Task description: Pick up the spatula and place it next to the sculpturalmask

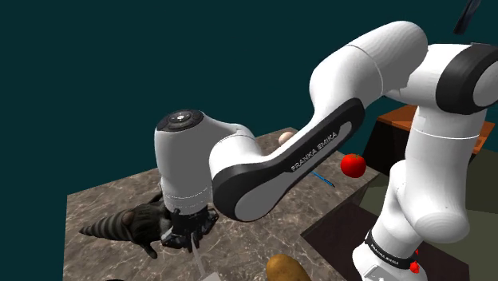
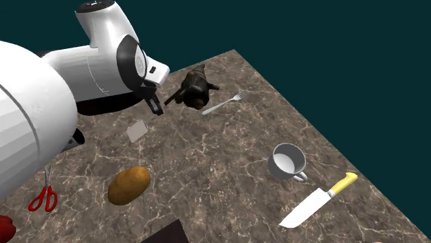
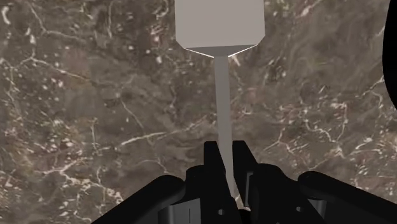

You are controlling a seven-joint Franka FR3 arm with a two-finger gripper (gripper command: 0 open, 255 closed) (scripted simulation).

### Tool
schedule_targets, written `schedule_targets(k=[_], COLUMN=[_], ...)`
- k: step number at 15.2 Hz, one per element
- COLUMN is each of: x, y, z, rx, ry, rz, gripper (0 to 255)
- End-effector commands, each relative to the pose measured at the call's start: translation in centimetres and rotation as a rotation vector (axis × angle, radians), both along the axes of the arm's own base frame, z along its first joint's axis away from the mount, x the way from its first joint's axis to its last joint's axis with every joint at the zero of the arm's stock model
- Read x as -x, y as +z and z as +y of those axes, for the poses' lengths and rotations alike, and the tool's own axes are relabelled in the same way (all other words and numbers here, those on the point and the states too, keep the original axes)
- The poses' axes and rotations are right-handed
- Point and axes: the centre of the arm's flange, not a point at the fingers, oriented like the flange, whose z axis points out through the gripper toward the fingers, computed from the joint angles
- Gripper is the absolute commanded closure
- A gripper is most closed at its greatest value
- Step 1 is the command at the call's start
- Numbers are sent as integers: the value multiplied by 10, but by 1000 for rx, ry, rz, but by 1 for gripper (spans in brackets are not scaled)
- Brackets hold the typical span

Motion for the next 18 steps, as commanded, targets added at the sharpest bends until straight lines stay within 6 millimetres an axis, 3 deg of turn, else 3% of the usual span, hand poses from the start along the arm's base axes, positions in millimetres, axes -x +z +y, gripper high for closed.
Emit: schedule_targets(k=[1, 15, 18], x=[0, 0, 0], y=[-11, -85, -87], z=[0, 0, 0], rx=[-1, -1, -1], ry=[0, 0, 0], rz=[0, 0, 0], gripper=[255, 255, 255])
